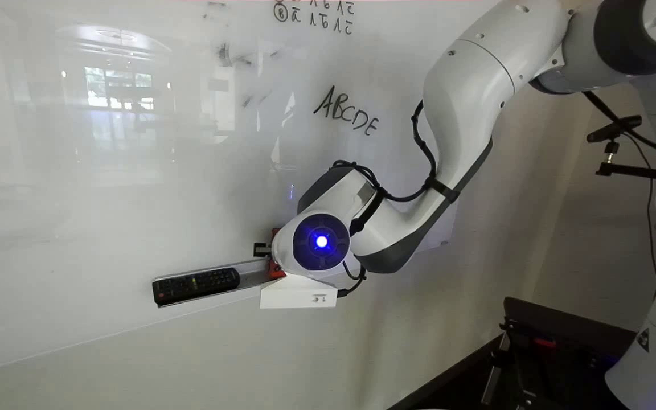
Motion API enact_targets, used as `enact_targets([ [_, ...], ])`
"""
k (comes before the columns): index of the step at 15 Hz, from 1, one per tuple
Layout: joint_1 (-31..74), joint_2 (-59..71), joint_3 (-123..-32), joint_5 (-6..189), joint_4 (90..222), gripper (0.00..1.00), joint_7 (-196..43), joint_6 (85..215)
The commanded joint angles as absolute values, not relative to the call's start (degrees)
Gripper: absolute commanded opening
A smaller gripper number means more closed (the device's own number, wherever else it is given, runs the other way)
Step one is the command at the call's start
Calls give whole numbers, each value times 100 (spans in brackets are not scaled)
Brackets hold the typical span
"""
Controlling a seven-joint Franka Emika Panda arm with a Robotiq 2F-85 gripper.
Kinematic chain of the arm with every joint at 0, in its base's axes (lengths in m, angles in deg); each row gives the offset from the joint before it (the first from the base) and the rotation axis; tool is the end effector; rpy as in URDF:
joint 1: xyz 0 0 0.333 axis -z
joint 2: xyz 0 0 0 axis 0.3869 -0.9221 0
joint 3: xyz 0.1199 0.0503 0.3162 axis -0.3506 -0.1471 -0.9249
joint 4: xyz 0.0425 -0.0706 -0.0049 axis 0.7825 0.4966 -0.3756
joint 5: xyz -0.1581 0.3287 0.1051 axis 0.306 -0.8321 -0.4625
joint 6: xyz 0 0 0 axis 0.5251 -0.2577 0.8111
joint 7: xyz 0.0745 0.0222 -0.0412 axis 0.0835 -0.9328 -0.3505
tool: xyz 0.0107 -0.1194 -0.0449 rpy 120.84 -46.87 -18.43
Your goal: Use the orange eraser to clean the "ABCDE" off the whiteboard
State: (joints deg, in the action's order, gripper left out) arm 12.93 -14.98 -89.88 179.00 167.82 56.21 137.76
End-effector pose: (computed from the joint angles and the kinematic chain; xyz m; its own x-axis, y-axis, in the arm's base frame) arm 0.6444 0.1438 0.2036 0.2690 -0.4133 0.8700 -0.7859 -0.6163 -0.0498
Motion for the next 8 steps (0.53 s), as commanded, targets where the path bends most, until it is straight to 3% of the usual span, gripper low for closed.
enact_targets([
  [1,1360,-1542,-8992,17785,16655,89,5451,14029],
  [2,1367,-1529,-8991,17790,16662,98,5434,14080],
  [3,1370,-1511,-8987,17796,16671,99,5424,14115],
  [8,1417,-1343,-8992,17737,16788,100,5145,14259],
])
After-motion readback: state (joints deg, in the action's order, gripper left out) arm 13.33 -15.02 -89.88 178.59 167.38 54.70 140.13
